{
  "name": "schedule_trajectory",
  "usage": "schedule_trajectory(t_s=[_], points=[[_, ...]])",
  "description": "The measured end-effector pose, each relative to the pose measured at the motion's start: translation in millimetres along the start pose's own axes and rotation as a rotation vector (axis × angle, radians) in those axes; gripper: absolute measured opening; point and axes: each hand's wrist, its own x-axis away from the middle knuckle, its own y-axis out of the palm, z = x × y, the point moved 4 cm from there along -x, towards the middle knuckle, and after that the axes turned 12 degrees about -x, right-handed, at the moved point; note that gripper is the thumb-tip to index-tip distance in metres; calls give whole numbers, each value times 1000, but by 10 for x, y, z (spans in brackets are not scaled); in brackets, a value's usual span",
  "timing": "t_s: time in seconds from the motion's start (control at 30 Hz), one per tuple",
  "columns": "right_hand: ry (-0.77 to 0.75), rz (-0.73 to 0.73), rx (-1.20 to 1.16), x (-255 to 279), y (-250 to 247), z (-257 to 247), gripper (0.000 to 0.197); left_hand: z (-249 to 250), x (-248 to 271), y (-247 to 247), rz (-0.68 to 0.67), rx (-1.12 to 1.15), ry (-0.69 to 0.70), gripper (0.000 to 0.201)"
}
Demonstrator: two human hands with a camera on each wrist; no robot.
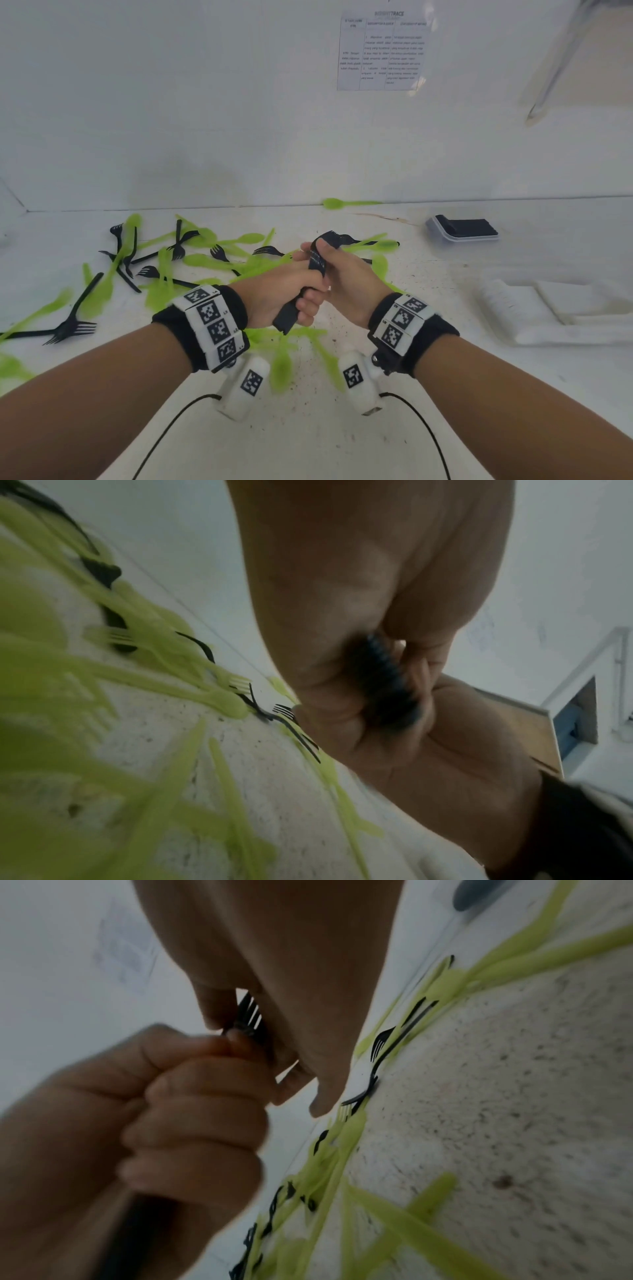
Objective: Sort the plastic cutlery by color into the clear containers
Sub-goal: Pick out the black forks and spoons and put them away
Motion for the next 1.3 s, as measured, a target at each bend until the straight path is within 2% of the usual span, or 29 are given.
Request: schedule_trajectory(t_s=[0.07,0.13,0.17,0.23,0.27,0.33,0.4,0.47,0.57,0.7,0.77,0.9,1.0,1.17,1.3], points=[[-23,32,6,2,16,-44,25,12,21,-10,-34,-123,19,5],[-94,128,43,2,7,-102,18,-11,53,-119,-46,-407,6,29],[-144,183,52,-5,-18,-146,15,-1,71,-193,-30,-541,1,34],[-233,258,190,-11,-106,-233,16,89,132,-362,81,-632,-2,32],[-264,265,390,-8,-154,-276,19,144,156,-449,162,-609,4,28],[-280,167,920,3,-172,-315,36,261,176,-588,313,-518,60,25],[-244,35,1356,9,-173,-252,67,355,148,-620,348,-549,165,30],[-216,-2,1540,-1,-173,-203,88,409,108,-564,325,-770,248,36],[-246,22,1559,-7,-155,-230,97,386,54,-457,316,-997,319,28],[-257,15,1531,42,-144,-312,97,348,27,-381,327,-959,405,25],[-280,29,1513,67,-160,-362,84,366,9,-362,360,-928,453,27],[-235,80,1629,185,-277,-592,38,423,-34,-437,431,-880,517,27],[-178,73,1708,330,-417,-783,28,491,-99,-437,422,-895,541,26],[-158,141,1789,511,-559,-1039,24,723,-289,-189,372,-881,611,23],[-148,187,1747,676,-816,-1287,37,936,-480,93,330,-883,636,22]])
